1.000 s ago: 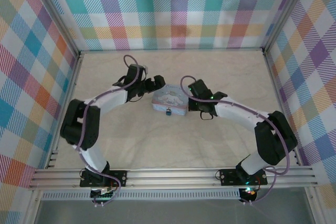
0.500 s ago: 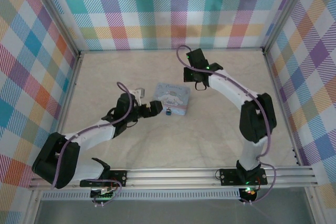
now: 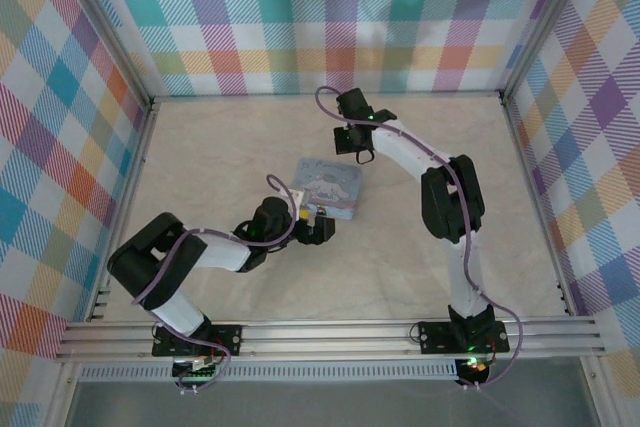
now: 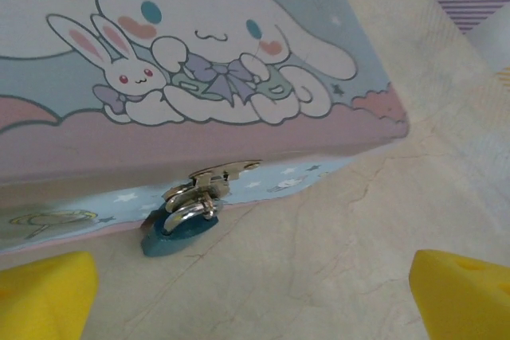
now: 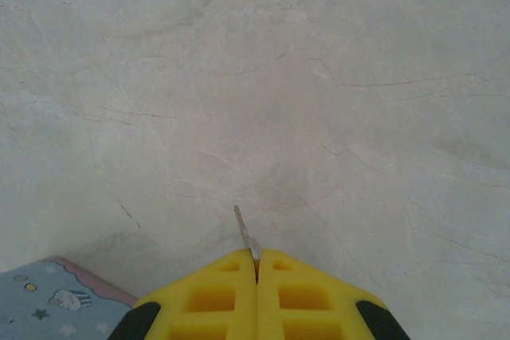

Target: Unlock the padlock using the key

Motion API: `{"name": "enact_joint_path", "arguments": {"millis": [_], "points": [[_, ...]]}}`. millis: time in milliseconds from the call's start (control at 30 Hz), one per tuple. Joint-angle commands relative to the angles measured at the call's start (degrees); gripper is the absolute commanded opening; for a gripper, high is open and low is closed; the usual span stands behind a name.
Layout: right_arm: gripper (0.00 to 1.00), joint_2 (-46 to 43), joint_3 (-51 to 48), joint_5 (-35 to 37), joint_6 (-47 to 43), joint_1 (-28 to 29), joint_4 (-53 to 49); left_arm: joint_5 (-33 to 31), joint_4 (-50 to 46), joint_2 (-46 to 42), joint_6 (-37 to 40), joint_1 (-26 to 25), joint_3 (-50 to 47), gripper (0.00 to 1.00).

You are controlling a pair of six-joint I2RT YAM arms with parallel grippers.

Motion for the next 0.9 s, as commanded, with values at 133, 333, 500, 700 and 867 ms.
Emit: {"name": "enact_joint_path", "arguments": {"millis": [133, 333, 500, 700, 867], "points": [[0.00, 2.6, 3.3, -1.8, -1.9, 0.0, -2.9, -1.3, 9.1, 5.3, 2.9, -2.1, 2.0, 1.00], [0.00, 4.2, 2.6, -3.1, -1.8, 0.9, -3.5, -1.0, 11.9, 9.8, 4.1, -2.7, 3.7, 0.99], [0.00, 5.0, 2.2, -3.8, -1.8, 1.8, -3.7, 2.2, 13.7, 12.5, 4.4, -2.8, 5.7, 0.88], [0.00, 4.3, 0.2, -3.6, -1.7, 2.3, -3.1, 7.5, 17.5, 14.6, 3.8, -2.3, 6.7, 0.72], [0.00, 3.5, -1.2, -3.5, -1.7, 2.3, -2.6, 10.5, 20.1, 16.0, 1.4, -1.6, 7.7, 0.68]]}}
